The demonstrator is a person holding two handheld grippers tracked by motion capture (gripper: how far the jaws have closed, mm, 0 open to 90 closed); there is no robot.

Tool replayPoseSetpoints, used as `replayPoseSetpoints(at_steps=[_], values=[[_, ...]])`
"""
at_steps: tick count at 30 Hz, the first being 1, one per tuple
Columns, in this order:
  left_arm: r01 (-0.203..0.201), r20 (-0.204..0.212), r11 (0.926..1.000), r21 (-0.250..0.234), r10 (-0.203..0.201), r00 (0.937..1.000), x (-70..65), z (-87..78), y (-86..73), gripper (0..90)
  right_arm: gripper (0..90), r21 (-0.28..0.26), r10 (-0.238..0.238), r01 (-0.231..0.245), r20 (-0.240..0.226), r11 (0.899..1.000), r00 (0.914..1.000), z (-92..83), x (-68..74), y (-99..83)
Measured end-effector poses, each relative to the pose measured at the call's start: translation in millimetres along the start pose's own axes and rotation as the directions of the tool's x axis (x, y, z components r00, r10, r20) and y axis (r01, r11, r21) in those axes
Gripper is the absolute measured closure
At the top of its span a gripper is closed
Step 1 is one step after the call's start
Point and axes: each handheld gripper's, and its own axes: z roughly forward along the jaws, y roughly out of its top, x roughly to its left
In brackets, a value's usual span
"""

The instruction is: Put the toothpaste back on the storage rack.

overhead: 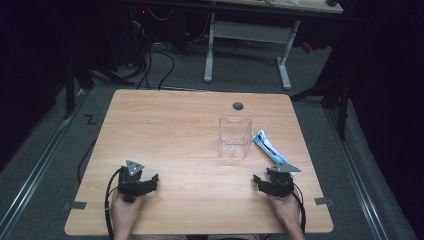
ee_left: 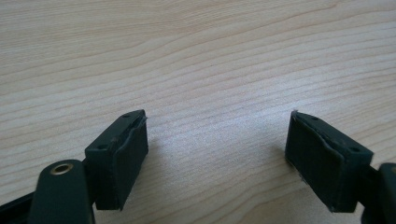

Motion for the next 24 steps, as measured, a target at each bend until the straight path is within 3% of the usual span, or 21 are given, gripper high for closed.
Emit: replayPoseSetpoints(at_steps=[14, 24], values=[[0.001, 0.001, 1.0, -0.001, -0.001, 1.0, -0.2, 0.1, -0.1, 21.6, 43.2, 0.008, 0.04, -0.04, 0.023, 0.999, 0.9989, -6.6, -5.1, -2.2], [0.001, 0.001, 1.0, -0.001, -0.001, 1.0, -0.2, 0.1, -0.1, 21.6, 46.6, -0.032, 0.045, -0.044, 0.02, 0.999, 0.9988, -17.4, -11.2, -2.8]])
